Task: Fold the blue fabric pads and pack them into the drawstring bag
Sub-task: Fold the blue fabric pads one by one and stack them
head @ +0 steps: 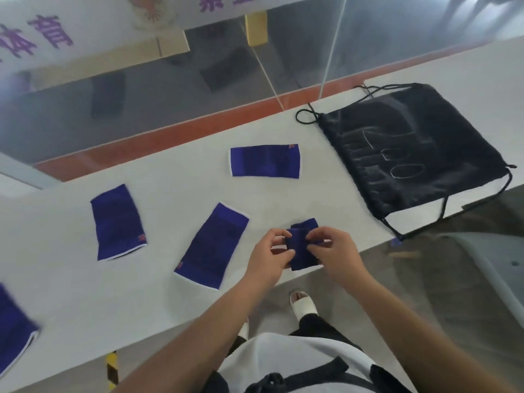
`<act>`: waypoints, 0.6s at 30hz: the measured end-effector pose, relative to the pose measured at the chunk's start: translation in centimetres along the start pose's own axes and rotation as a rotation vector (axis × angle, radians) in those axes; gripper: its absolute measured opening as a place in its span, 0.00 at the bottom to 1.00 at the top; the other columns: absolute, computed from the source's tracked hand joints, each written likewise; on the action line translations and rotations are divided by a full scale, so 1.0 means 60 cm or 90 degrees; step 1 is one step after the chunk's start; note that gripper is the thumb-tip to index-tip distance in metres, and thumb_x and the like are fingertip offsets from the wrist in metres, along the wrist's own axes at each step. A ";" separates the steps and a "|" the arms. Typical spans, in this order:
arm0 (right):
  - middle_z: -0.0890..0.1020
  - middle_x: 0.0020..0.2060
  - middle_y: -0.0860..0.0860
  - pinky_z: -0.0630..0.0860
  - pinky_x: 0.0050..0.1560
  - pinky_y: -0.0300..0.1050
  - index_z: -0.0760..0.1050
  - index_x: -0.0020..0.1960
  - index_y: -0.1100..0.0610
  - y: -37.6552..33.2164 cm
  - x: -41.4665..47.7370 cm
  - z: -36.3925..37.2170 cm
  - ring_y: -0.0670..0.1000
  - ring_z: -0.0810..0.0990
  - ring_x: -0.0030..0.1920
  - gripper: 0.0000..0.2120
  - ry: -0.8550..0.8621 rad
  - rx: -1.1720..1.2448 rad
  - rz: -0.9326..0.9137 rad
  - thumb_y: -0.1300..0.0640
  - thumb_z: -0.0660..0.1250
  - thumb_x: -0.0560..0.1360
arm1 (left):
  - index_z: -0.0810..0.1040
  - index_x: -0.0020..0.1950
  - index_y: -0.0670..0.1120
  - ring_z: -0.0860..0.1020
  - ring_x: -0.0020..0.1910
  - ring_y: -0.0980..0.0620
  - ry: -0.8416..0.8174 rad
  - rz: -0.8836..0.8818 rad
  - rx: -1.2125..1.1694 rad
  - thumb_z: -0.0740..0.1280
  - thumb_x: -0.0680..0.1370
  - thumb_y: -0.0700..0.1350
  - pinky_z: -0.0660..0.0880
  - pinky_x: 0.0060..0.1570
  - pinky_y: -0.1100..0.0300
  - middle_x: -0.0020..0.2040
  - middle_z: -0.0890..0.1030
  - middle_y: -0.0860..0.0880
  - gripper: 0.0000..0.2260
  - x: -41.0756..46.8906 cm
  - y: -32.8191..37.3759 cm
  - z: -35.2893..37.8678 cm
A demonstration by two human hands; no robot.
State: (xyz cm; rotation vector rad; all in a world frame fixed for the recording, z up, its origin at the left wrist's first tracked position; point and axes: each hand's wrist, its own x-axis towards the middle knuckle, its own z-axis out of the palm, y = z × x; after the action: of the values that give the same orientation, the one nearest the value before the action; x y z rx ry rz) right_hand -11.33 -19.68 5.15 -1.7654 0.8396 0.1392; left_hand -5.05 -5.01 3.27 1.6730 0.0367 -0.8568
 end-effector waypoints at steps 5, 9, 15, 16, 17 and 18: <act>0.84 0.47 0.51 0.74 0.38 0.31 0.80 0.48 0.52 0.016 0.065 -0.027 0.46 0.82 0.45 0.11 -0.033 -0.075 -0.030 0.68 0.67 0.76 | 0.77 0.55 0.52 0.82 0.52 0.48 0.081 -0.013 0.019 0.68 0.78 0.33 0.83 0.49 0.53 0.58 0.80 0.48 0.15 0.038 -0.004 0.050; 0.83 0.50 0.52 0.76 0.41 0.36 0.80 0.52 0.54 0.033 0.091 -0.037 0.48 0.81 0.44 0.10 -0.054 -0.165 -0.069 0.66 0.66 0.76 | 0.77 0.57 0.52 0.82 0.51 0.50 0.126 0.000 0.063 0.70 0.77 0.35 0.82 0.47 0.59 0.57 0.80 0.50 0.15 0.052 -0.011 0.078; 0.78 0.56 0.50 0.77 0.56 0.45 0.79 0.59 0.56 0.069 0.092 -0.046 0.51 0.77 0.55 0.11 -0.078 -0.220 -0.166 0.64 0.67 0.78 | 0.76 0.62 0.50 0.79 0.54 0.52 0.200 0.110 0.196 0.70 0.77 0.37 0.80 0.53 0.61 0.59 0.78 0.50 0.15 0.050 -0.038 0.104; 0.78 0.59 0.51 0.74 0.59 0.44 0.80 0.59 0.56 0.073 0.092 -0.047 0.52 0.76 0.59 0.11 -0.084 -0.249 -0.197 0.63 0.68 0.78 | 0.76 0.63 0.49 0.78 0.56 0.52 0.220 0.117 0.227 0.71 0.77 0.38 0.79 0.56 0.58 0.60 0.77 0.49 0.15 0.049 -0.043 0.106; 0.77 0.62 0.52 0.73 0.61 0.45 0.80 0.60 0.57 0.076 0.092 -0.050 0.54 0.74 0.62 0.12 -0.089 -0.281 -0.231 0.63 0.68 0.78 | 0.76 0.64 0.49 0.76 0.58 0.52 0.235 0.122 0.257 0.71 0.77 0.39 0.78 0.60 0.55 0.61 0.76 0.49 0.16 0.047 -0.047 0.107; 0.76 0.65 0.53 0.72 0.64 0.49 0.79 0.61 0.57 0.077 0.093 -0.054 0.56 0.72 0.66 0.12 -0.094 -0.313 -0.263 0.62 0.68 0.78 | 0.76 0.64 0.49 0.75 0.61 0.51 0.242 0.131 0.280 0.71 0.77 0.40 0.76 0.63 0.53 0.63 0.76 0.48 0.16 0.047 -0.050 0.107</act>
State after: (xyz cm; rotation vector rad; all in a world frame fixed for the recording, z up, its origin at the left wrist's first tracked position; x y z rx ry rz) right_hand -10.97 -25.68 -0.02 -2.3196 0.3313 0.2115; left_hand -7.64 -10.78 -0.99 2.1928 -0.0666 -0.3971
